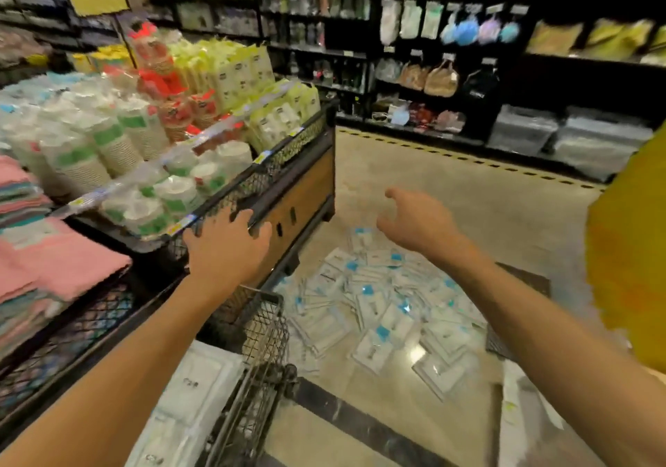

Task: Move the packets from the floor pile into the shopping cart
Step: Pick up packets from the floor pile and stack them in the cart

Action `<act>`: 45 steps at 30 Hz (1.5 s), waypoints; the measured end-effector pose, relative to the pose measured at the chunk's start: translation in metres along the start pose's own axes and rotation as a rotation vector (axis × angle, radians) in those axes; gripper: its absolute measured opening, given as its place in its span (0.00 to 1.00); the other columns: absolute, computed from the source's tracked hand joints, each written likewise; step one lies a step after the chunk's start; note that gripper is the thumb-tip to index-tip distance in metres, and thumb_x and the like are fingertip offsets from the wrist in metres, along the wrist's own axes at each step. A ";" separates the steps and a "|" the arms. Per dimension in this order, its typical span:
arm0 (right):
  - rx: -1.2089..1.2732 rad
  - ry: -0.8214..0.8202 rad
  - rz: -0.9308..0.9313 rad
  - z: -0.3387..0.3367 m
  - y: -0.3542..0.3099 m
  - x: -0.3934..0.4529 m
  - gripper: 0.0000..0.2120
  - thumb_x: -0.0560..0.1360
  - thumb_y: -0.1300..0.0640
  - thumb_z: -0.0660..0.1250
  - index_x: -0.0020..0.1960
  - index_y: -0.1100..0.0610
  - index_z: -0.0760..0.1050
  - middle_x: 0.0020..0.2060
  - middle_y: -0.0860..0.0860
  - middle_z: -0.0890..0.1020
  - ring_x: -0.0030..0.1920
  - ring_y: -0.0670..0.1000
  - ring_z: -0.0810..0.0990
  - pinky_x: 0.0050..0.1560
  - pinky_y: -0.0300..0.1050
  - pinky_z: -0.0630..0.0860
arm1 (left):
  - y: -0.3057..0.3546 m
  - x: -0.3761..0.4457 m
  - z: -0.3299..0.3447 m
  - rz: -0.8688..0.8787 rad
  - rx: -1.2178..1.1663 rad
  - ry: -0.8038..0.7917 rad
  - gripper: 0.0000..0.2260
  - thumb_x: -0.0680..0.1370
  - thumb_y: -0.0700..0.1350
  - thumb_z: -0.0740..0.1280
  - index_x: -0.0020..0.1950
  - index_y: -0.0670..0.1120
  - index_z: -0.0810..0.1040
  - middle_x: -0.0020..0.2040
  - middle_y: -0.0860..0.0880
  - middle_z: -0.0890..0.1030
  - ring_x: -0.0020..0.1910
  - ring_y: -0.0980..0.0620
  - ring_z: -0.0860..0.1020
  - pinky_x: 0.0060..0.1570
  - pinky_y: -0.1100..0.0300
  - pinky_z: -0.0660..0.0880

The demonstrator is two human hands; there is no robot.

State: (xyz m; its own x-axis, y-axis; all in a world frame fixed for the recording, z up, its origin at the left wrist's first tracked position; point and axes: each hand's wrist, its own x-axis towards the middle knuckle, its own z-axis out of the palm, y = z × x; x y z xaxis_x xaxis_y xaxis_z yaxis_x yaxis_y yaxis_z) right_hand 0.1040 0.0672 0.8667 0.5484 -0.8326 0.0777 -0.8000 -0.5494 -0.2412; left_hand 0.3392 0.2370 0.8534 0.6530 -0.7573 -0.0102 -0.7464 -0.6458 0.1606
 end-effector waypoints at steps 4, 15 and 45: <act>-0.002 0.012 0.137 -0.006 0.076 -0.018 0.26 0.78 0.44 0.66 0.73 0.52 0.70 0.64 0.56 0.81 0.62 0.61 0.80 0.57 0.57 0.80 | 0.069 0.012 0.017 0.109 0.000 -0.016 0.27 0.82 0.66 0.53 0.77 0.55 0.67 0.79 0.46 0.64 0.77 0.40 0.64 0.74 0.32 0.56; -0.049 0.019 0.331 -0.004 0.272 -0.033 0.26 0.79 0.44 0.65 0.73 0.55 0.70 0.61 0.57 0.81 0.59 0.62 0.80 0.55 0.56 0.79 | 0.244 0.038 0.092 0.297 0.092 -0.010 0.26 0.83 0.63 0.54 0.78 0.53 0.66 0.78 0.46 0.66 0.76 0.42 0.64 0.75 0.35 0.56; -0.202 -0.224 0.461 0.383 0.453 0.175 0.35 0.77 0.41 0.68 0.77 0.58 0.66 0.69 0.59 0.76 0.69 0.63 0.73 0.66 0.63 0.70 | 0.289 0.316 0.537 0.567 0.146 -0.308 0.30 0.77 0.56 0.57 0.76 0.45 0.70 0.68 0.37 0.76 0.65 0.36 0.75 0.65 0.37 0.68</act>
State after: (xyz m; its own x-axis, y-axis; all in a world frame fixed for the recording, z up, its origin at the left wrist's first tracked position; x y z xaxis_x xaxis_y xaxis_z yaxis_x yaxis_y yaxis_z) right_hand -0.0688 -0.3009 0.4003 0.1510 -0.9669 -0.2056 -0.9883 -0.1524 -0.0091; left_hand 0.2610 -0.2413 0.3661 0.1036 -0.9629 -0.2491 -0.9876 -0.1293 0.0892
